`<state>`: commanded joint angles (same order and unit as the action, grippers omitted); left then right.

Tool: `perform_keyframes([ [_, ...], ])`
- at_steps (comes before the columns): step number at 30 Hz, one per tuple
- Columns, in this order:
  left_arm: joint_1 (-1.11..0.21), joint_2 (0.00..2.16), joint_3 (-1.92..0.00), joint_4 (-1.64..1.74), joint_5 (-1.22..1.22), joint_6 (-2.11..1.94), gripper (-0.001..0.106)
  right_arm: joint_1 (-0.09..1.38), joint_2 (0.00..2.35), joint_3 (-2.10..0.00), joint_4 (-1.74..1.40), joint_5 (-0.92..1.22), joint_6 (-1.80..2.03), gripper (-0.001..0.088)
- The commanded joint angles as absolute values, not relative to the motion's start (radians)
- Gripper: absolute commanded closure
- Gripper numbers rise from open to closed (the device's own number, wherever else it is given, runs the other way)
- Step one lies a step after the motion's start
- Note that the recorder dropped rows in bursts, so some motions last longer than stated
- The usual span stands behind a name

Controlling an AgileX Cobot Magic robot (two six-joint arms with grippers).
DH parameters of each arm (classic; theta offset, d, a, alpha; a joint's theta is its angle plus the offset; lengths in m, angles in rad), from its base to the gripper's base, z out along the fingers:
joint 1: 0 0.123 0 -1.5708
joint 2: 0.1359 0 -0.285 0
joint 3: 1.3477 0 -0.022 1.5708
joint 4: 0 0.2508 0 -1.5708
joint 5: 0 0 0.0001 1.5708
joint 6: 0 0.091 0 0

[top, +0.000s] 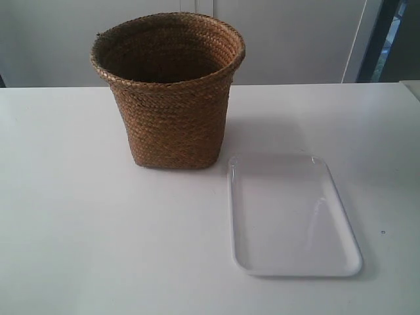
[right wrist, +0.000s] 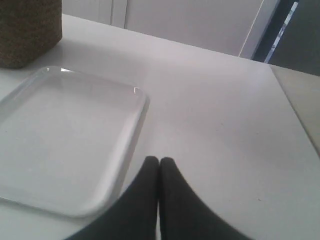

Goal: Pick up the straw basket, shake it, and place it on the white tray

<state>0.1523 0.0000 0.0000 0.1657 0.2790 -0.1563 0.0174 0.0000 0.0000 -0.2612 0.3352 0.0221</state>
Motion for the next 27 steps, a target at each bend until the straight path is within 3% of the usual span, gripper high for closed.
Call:
perform_keyframes([
  [3, 0.152, 0.0, 0.0, 0.166, 0.262, -0.156, 0.105, 0.017, 0.0, 0.0, -0.344, 0.3, 0.022, 0.0868],
  [10, 0.152, 0.0, 0.0, 0.166, -0.037, -0.156, 0.105, 0.017, 0.0, 0.0, -0.339, -0.1, 0.028, 0.0868],
  [15, 0.152, 0.0, 0.0, 0.185, -0.047, -0.139, 0.105, 0.019, 0.0, 0.0, -0.332, -0.207, 0.038, 0.0868],
  [19, 0.152, 0.0, 0.0, 0.25, -0.189, -0.096, 0.105, 0.019, 0.0, 0.0, -0.314, -0.402, 0.269, 0.0868],
  [27, 0.152, 0.0, 0.0, 0.234, -0.444, -0.433, 0.105, 0.019, 0.0, 0.0, -0.261, -0.552, 0.411, 0.0868],
])
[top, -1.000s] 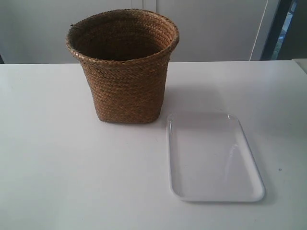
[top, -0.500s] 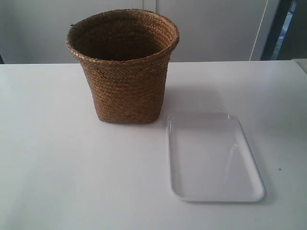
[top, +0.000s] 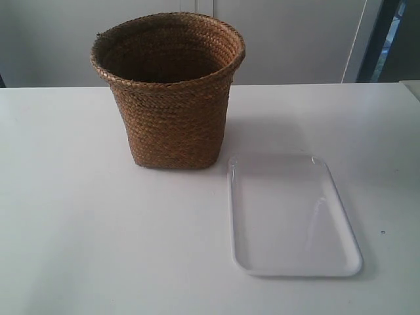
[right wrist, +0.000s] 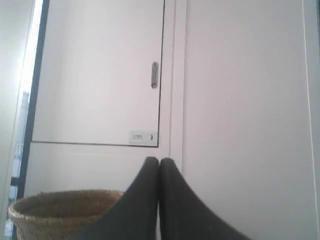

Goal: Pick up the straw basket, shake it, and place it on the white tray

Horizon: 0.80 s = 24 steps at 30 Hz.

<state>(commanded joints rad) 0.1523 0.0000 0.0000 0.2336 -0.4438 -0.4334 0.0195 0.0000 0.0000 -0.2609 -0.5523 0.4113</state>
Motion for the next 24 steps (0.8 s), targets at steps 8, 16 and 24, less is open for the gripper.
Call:
perform_keyframes([
  [8, 0.152, 0.0, 0.0, 0.229, -0.544, -0.774, 0.105, 0.019, 0.0, 0.0, -0.259, -0.584, 0.502, 0.0868],
  [16, 0.152, 0.0, 0.0, 0.205, -0.541, -0.76, 0.105, 0.019, 0.0, 0.0, -0.252, -0.577, 0.502, 0.0868],
  [24, 0.152, 0.0, 0.0, 0.187, -0.464, -0.813, 0.105, 0.019, 0.0, 0.0, -0.17, -0.485, 0.502, 0.0868],
])
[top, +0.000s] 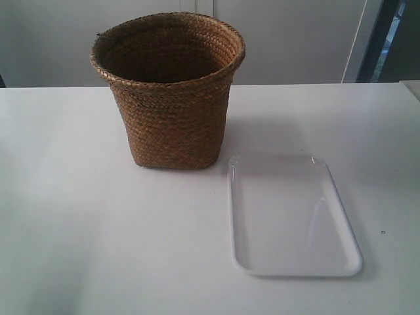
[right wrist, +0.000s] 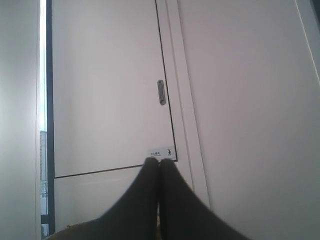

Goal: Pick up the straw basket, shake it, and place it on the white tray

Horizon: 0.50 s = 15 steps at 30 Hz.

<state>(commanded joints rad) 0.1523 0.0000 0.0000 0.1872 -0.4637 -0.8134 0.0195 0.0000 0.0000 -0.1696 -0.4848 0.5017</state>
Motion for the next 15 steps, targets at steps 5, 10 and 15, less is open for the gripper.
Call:
perform_keyframes([
  [5, 0.152, 0.0, -0.156, 0.187, -0.215, -0.745, 0.105, 0.019, 0.0, -0.011, 0.043, -0.491, 0.554, 0.0868],
  [10, 0.152, 0.093, -0.347, 0.187, -0.199, -0.537, 0.105, 0.019, 0.024, -0.179, 0.337, -0.477, 0.251, 0.0868],
  [15, 0.152, 0.347, -0.523, 0.133, -0.263, -0.55, 0.105, 0.019, 0.205, -0.445, 0.426, -0.523, -0.074, 0.0868],
])
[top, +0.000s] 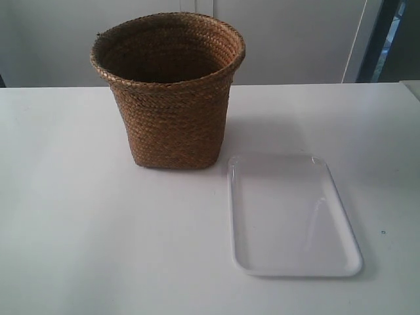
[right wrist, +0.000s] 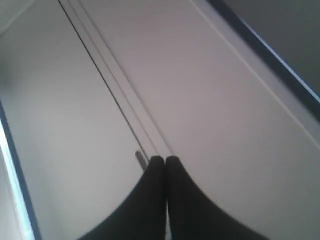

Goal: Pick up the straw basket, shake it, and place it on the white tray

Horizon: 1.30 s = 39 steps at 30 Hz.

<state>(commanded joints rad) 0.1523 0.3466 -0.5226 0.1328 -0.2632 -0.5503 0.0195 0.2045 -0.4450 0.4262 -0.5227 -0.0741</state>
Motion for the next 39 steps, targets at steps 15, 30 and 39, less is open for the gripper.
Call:
perform_keyframes([
  [15, 0.023, 1.029, -0.978, 0.329, -0.051, -0.743, 0.105, 0.029, 1.043, -1.04, 0.358, 0.105, -0.101, 0.0868],
  [30, -0.073, 1.378, -1.448, -0.006, 0.485, -0.238, 0.105, 0.018, 1.564, -1.762, 0.346, 0.985, -0.061, 0.0868],
  [39, -0.054, 1.473, -1.642, -0.33, 0.788, 0.011, 0.105, 0.018, 1.595, -1.84, 0.282, 1.03, -0.048, 0.0868],
])
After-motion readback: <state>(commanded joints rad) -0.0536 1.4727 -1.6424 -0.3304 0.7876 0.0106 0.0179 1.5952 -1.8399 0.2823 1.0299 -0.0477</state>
